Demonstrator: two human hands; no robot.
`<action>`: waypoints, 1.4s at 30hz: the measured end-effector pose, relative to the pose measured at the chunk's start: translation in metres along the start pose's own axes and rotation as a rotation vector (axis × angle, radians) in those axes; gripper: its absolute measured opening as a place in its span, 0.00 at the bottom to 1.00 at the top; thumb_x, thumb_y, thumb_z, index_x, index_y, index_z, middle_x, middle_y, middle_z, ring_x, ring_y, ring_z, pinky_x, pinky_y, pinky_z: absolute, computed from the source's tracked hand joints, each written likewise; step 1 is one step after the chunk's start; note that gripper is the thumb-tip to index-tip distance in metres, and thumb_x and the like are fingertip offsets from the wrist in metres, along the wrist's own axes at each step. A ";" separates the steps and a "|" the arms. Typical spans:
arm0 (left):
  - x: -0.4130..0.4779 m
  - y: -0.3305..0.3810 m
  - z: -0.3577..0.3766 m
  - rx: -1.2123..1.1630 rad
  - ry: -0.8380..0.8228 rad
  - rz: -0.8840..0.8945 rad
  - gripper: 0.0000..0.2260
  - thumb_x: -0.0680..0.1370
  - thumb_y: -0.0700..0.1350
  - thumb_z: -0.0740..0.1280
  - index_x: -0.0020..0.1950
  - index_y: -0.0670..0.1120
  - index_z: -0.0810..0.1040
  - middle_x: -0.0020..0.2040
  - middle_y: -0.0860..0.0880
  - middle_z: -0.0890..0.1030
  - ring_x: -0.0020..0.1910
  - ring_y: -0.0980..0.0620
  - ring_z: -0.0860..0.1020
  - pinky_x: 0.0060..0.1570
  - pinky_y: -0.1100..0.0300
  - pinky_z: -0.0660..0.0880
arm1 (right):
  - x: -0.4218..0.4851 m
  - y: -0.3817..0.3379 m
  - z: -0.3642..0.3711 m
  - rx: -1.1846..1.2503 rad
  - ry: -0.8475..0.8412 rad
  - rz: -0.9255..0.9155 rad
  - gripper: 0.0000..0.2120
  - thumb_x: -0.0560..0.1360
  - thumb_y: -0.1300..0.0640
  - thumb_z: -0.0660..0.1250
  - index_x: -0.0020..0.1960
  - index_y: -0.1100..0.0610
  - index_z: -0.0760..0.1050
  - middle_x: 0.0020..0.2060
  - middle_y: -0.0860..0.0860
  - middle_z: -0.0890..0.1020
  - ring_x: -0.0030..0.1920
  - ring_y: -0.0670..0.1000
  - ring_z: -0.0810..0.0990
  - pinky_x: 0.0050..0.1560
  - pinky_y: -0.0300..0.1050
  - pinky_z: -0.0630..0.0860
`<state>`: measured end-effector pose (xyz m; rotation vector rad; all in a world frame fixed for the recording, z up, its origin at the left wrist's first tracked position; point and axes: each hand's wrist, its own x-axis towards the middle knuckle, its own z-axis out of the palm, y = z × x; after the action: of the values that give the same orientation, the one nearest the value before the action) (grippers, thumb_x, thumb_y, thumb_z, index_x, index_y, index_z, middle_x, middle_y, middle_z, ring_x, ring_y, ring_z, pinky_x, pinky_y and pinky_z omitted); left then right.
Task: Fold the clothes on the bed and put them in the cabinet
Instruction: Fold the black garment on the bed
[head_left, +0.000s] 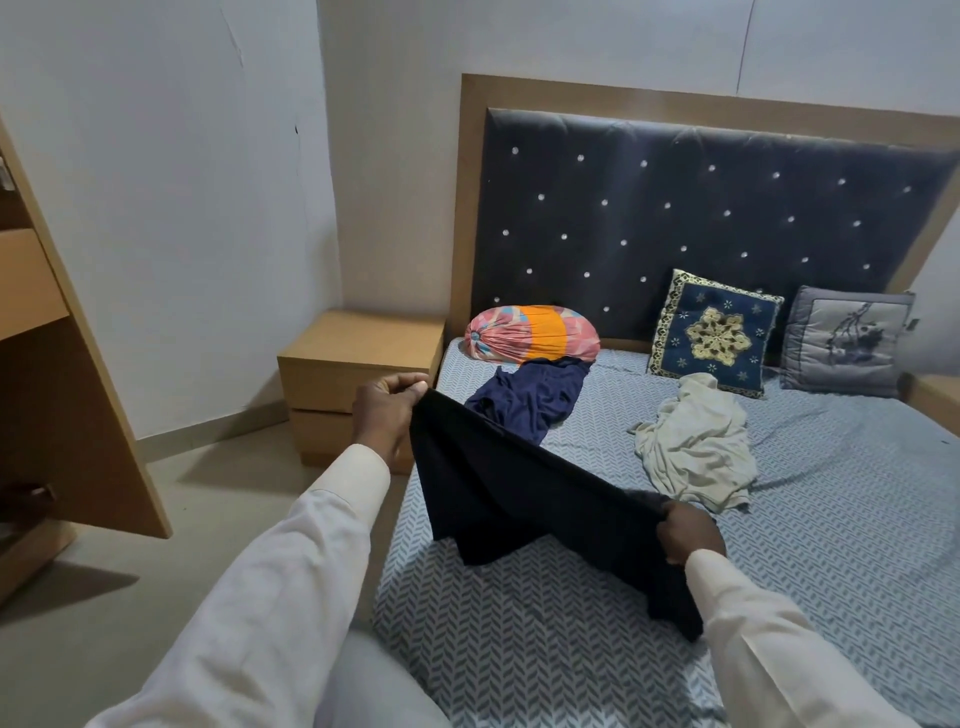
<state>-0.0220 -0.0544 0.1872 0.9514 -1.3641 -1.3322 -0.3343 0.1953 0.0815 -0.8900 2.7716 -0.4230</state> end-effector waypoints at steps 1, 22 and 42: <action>0.002 -0.002 -0.004 0.058 0.013 0.010 0.07 0.75 0.37 0.71 0.44 0.49 0.84 0.43 0.50 0.85 0.44 0.54 0.81 0.44 0.63 0.75 | -0.001 0.000 -0.004 0.031 0.012 -0.006 0.14 0.72 0.64 0.62 0.54 0.59 0.81 0.52 0.60 0.83 0.53 0.59 0.82 0.51 0.46 0.77; -0.014 -0.080 -0.020 0.840 -0.485 -0.282 0.03 0.67 0.35 0.70 0.33 0.37 0.79 0.29 0.41 0.78 0.27 0.43 0.79 0.32 0.58 0.78 | -0.017 0.045 -0.053 -0.166 -0.643 0.117 0.18 0.59 0.61 0.67 0.49 0.55 0.75 0.45 0.57 0.76 0.45 0.56 0.75 0.35 0.39 0.70; 0.103 0.073 0.116 -0.744 -0.272 -0.259 0.11 0.82 0.45 0.62 0.61 0.43 0.77 0.54 0.43 0.81 0.55 0.45 0.80 0.56 0.50 0.79 | 0.089 -0.096 -0.170 1.761 0.327 0.053 0.25 0.74 0.53 0.56 0.71 0.51 0.69 0.60 0.57 0.78 0.57 0.60 0.79 0.49 0.58 0.81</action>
<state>-0.1515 -0.1200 0.2788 0.4484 -0.8181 -2.0240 -0.4000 0.1030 0.2636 -0.1977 1.4184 -2.4222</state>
